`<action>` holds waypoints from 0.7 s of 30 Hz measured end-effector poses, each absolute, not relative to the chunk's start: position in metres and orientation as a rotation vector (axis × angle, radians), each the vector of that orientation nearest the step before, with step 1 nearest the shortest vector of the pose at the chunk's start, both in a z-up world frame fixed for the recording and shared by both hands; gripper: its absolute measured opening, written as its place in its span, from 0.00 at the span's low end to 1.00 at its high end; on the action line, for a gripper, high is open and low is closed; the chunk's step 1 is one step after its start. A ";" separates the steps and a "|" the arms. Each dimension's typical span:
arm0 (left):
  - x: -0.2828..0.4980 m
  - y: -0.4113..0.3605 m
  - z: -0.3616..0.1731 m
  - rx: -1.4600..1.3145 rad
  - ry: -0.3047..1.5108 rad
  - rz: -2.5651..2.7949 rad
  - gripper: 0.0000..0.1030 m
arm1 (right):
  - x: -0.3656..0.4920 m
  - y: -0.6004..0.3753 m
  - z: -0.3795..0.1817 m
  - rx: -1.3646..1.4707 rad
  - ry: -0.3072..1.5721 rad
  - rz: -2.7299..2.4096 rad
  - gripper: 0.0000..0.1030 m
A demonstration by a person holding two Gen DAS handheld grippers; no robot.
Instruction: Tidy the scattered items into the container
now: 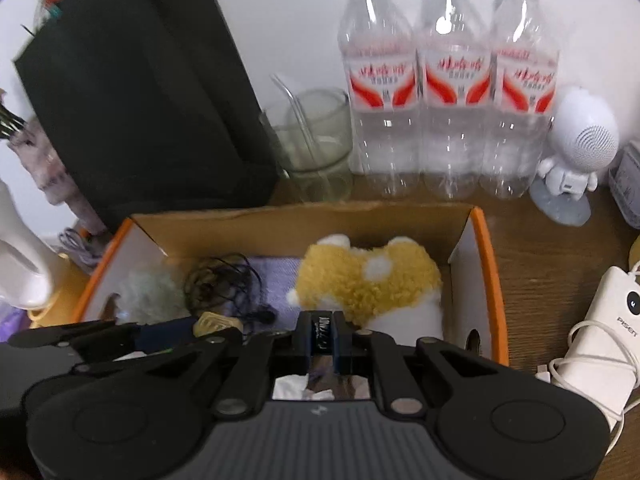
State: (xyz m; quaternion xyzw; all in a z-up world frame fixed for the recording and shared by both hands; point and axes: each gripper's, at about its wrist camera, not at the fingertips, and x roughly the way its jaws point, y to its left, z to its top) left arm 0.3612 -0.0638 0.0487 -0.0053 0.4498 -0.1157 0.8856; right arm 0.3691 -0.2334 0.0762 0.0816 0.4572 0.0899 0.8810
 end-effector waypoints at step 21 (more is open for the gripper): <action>0.286 -0.019 0.127 0.031 0.716 -0.067 1.00 | 0.279 -0.239 0.147 0.144 0.762 0.096 0.83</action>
